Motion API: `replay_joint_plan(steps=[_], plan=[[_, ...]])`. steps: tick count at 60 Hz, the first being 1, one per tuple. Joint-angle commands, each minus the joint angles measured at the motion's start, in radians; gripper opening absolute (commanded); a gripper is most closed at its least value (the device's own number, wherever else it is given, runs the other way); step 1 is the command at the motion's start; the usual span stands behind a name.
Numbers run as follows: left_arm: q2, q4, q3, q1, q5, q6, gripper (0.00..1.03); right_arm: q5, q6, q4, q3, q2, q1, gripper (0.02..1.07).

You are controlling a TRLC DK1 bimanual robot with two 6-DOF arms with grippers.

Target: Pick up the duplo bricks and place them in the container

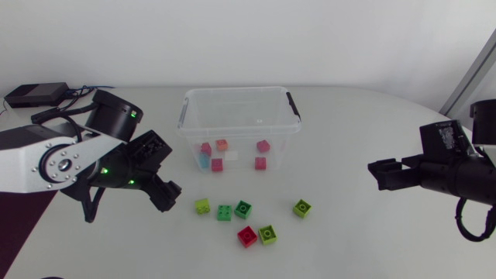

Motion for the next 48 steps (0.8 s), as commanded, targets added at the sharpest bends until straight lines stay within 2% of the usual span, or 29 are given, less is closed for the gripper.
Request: replay_joint_plan(steps=[1,6,7,8,9,19,21,30,39,46,48], plan=[[0.032,0.020,-0.036,-0.032,0.027,0.088,0.96,-0.014,-0.088,-0.041,0.035,0.025,0.003,1.02],[0.062,0.028,-0.039,-0.035,0.087,0.126,0.96,-0.015,-0.155,-0.081,0.046,0.037,0.020,1.02],[0.068,0.031,-0.044,-0.032,0.128,0.161,0.96,-0.015,-0.204,-0.118,0.057,0.051,0.035,1.02],[0.069,0.031,-0.044,-0.032,0.133,0.166,0.96,-0.015,-0.215,-0.137,0.063,0.063,0.045,1.02],[0.086,0.034,-0.047,-0.029,0.185,0.213,0.92,-0.015,-0.217,-0.147,0.064,0.072,0.049,1.02],[0.146,0.089,-0.051,-0.007,0.269,0.355,0.91,-0.123,-0.227,-0.191,0.064,0.153,0.104,1.02],[0.151,0.094,-0.051,-0.006,0.289,0.376,0.88,-0.127,-0.227,-0.187,0.064,0.160,0.104,1.02],[0.209,0.096,-0.024,-0.001,0.311,0.425,0.85,-0.123,-0.286,-0.168,0.064,0.155,0.157,1.02],[0.296,0.096,0.010,-0.004,0.323,0.451,0.76,-0.110,-0.307,-0.170,0.069,0.178,0.267,1.02],[0.339,0.096,0.030,-0.012,0.323,0.457,0.75,-0.112,-0.316,-0.134,0.073,0.241,0.296,1.02],[0.347,0.097,0.038,-0.012,0.323,0.459,0.71,-0.112,-0.313,-0.127,0.075,0.252,0.305,1.02]])
